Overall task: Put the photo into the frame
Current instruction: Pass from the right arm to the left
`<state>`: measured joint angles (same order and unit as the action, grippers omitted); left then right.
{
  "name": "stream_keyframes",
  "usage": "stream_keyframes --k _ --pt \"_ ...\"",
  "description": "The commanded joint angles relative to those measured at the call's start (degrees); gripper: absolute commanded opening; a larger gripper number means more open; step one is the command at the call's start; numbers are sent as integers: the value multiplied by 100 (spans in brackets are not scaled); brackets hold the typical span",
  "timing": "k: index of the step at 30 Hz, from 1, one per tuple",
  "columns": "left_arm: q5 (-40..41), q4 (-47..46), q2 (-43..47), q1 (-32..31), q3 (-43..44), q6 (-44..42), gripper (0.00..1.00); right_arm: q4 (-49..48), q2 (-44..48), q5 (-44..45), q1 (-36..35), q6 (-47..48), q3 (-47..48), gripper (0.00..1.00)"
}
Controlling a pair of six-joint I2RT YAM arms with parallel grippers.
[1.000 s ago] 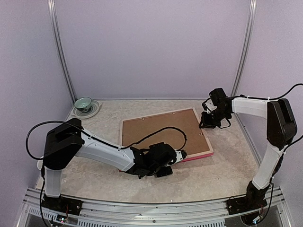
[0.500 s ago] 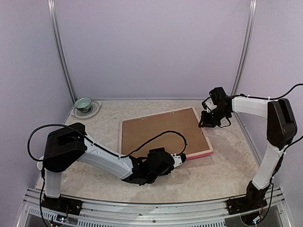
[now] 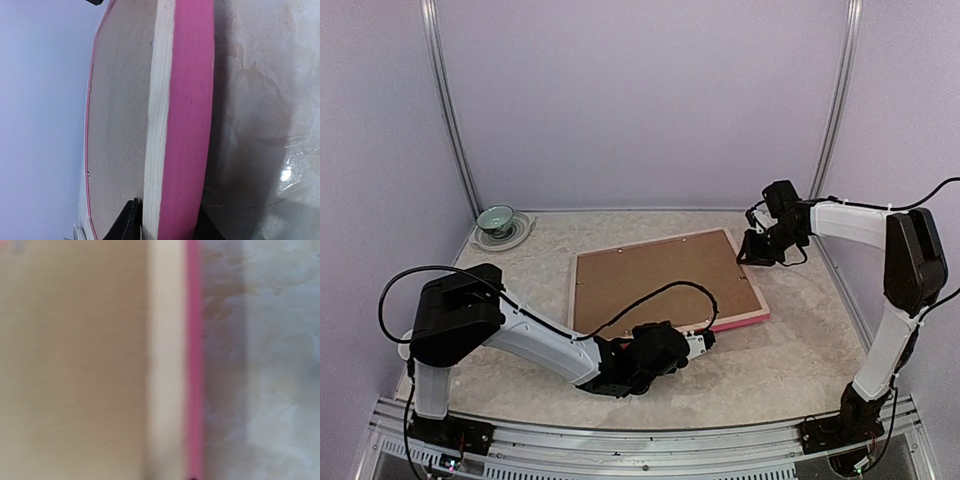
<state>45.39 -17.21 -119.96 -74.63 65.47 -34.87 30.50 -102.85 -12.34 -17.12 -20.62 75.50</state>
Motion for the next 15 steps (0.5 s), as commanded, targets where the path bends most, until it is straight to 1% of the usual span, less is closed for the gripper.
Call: stream_keyframes --k 1,2,4,6,8,11,14,15 --pt "124 -310 133 1 99 6 26 -14 -4 -205 -55 33 315 33" --pt "97 -252 180 1 117 5 23 -1 -11 -192 -36 54 345 39" --pt "2 -116 253 8 161 30 12 23 -3 -199 11 88 404 52" --pt "-141 100 361 17 273 105 8 48 21 -248 98 130 468 61" --pt "-213 268 444 19 380 138 7 74 85 -269 184 167 522 67" --pt "-264 598 553 26 628 107 7 136 259 -263 337 243 577 73" --pt "-315 1156 642 52 1115 143 7 193 527 -189 499 343 588 78" --pt "-392 1474 667 80 1343 198 8 219 648 -140 553 378 584 79"
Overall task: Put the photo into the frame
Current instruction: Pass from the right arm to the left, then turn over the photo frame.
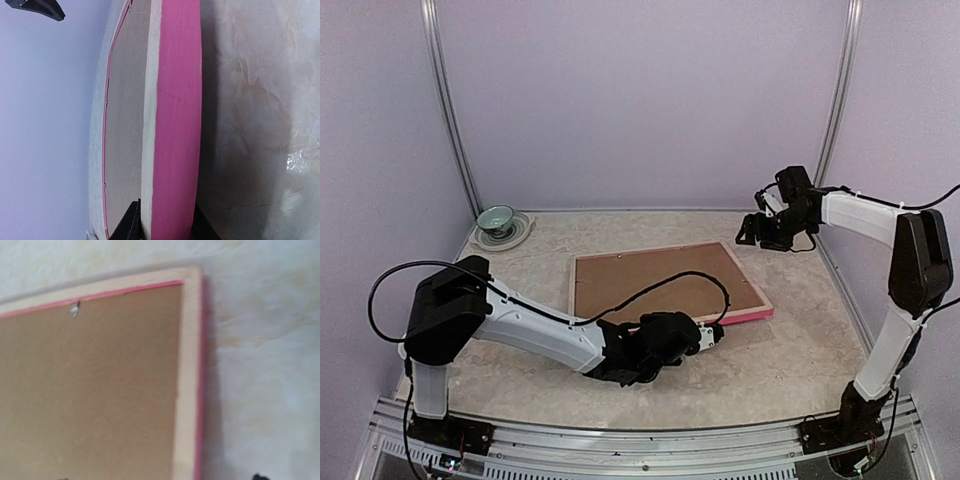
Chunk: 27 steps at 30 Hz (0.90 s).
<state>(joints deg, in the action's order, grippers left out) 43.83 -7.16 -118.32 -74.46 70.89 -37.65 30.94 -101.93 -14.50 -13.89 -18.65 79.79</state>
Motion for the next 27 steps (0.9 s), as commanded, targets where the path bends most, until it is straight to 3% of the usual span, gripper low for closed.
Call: stream_keyframes --k 1,9,12,18,22,27 --pt "-327 745 535 93 1075 549 8 199 645 127 282 214 152 80" --pt "-1035 3783 -161 497 4370 1786 9 -84 1625 759 704 95 -642 90" --pt "-1270 4509 -611 590 5312 2189 9 -307 2097 942 1032 -58 -1063 92" --pt "-1915 4901 -790 930 5965 3036 9 -510 2685 927 1608 -113 -1471 95" --pt "-2221 4814 -623 1200 5896 3504 8 -532 2827 1136 1662 -129 -1620 96" --pt "-2023 4585 -395 1303 5653 3684 5 -755 3021 1106 1791 -292 -1887 97"
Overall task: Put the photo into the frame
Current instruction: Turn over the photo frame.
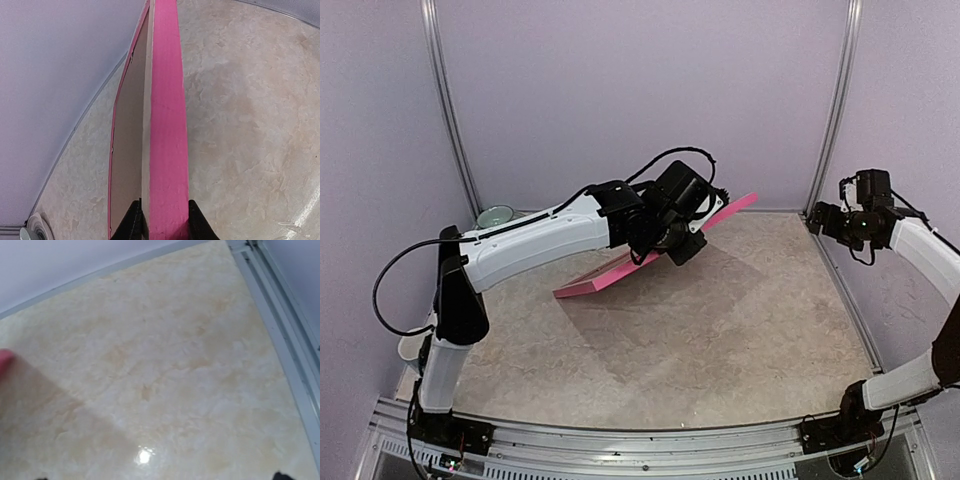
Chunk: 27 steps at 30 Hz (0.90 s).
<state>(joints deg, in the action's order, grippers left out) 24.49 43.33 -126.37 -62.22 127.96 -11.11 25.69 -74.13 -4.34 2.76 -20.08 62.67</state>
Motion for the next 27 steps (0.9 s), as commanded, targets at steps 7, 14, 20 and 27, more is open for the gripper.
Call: stream_keyframes --k 7,14,20,27 --pt "302 -774 716 83 -19 1089 4 -704 36 -845 128 -380 -555 99" --pt "404 -1220 1126 153 17 1440 3 -1047 -106 -1359 49 -526 -908 99" --pt "-11 -1461 1445 402 43 2012 3 -1085 -190 -1463 -131 -485 -992 99" --pt "-931 -1702 1747 898 -54 2971 2 -1208 -366 -1515 -506 -480 -1021 99"
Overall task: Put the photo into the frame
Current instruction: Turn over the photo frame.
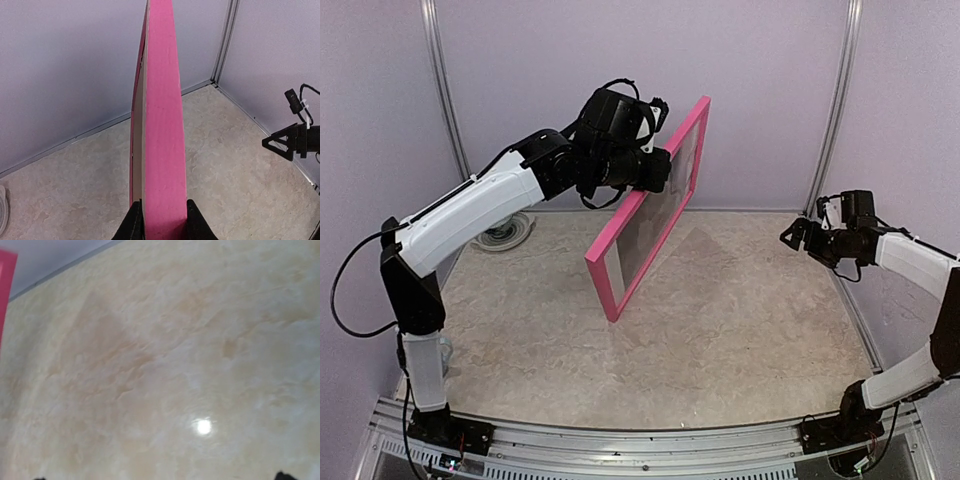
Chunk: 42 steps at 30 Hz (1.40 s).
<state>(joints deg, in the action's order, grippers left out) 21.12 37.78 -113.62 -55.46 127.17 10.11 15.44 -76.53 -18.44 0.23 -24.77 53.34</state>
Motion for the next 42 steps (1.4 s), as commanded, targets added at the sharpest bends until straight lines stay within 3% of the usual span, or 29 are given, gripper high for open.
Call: stream_keyframes --k 1,7,13,28,42 --pt "-656 -1188 508 259 -7 919 2 -200 -139 -95 -304 -3 -83 99" --pt "-901 -1427 661 463 -282 1295 0 -208 -258 -38 -595 56 -8 99" --pt "-839 -2069 1189 662 -1415 1682 0 -320 -380 -185 -739 -22 -54 99" --pt "-1638 -3151 2002 1590 -3484 2791 0 -636 -1371 -267 -1379 -159 200 99" --pt "-2250 -3708 2302 2279 -4564 3528 0 -672 -2150 -404 -1623 -245 687 99"
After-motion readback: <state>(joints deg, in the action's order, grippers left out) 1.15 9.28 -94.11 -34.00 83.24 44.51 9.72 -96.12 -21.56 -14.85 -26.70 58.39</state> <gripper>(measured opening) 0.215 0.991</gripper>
